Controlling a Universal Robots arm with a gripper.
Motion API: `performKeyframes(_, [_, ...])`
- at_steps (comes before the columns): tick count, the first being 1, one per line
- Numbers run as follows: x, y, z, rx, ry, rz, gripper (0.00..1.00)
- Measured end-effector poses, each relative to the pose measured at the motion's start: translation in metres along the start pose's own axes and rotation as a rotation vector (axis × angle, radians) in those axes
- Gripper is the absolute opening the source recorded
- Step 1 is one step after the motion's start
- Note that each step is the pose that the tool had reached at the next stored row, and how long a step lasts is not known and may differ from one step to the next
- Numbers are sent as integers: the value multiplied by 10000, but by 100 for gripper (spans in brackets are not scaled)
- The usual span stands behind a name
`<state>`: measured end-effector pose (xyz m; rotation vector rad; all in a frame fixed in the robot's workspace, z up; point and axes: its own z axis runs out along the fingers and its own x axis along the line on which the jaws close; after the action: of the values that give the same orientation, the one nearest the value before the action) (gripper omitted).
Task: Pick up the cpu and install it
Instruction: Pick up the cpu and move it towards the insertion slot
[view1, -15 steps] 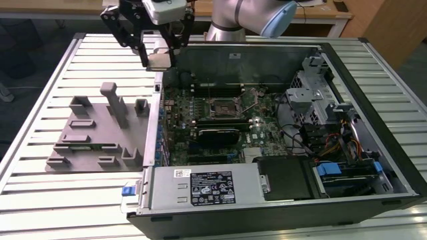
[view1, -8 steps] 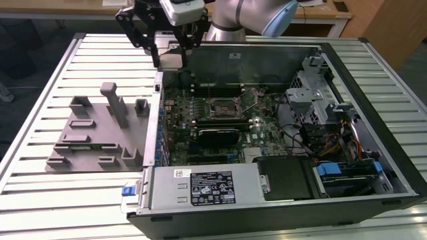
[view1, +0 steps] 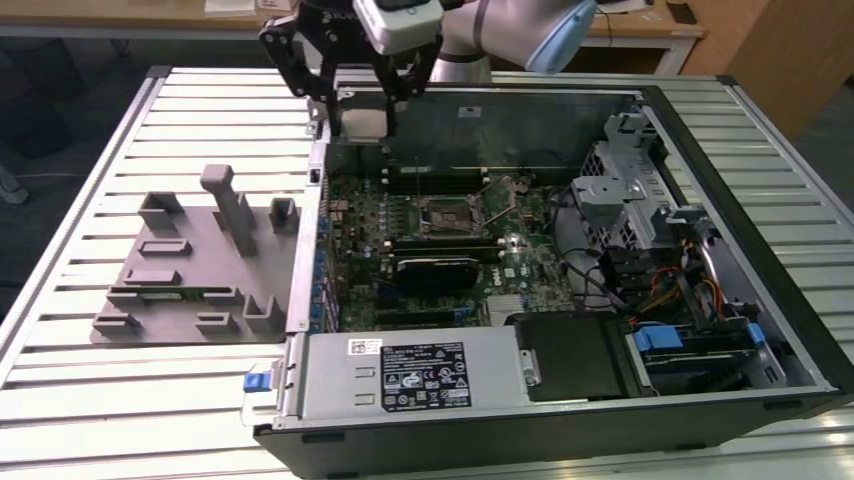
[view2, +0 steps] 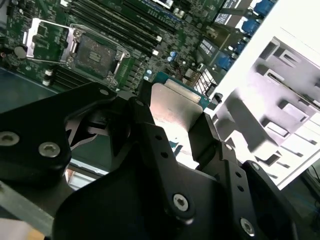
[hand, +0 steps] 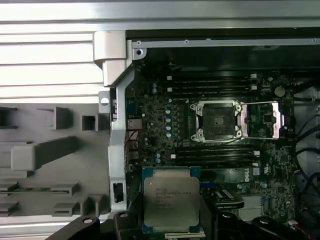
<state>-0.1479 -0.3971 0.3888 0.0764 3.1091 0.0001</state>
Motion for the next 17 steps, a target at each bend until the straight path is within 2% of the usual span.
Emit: performKeyframes(17, [-324, 16, 128, 1, 32, 0, 54])
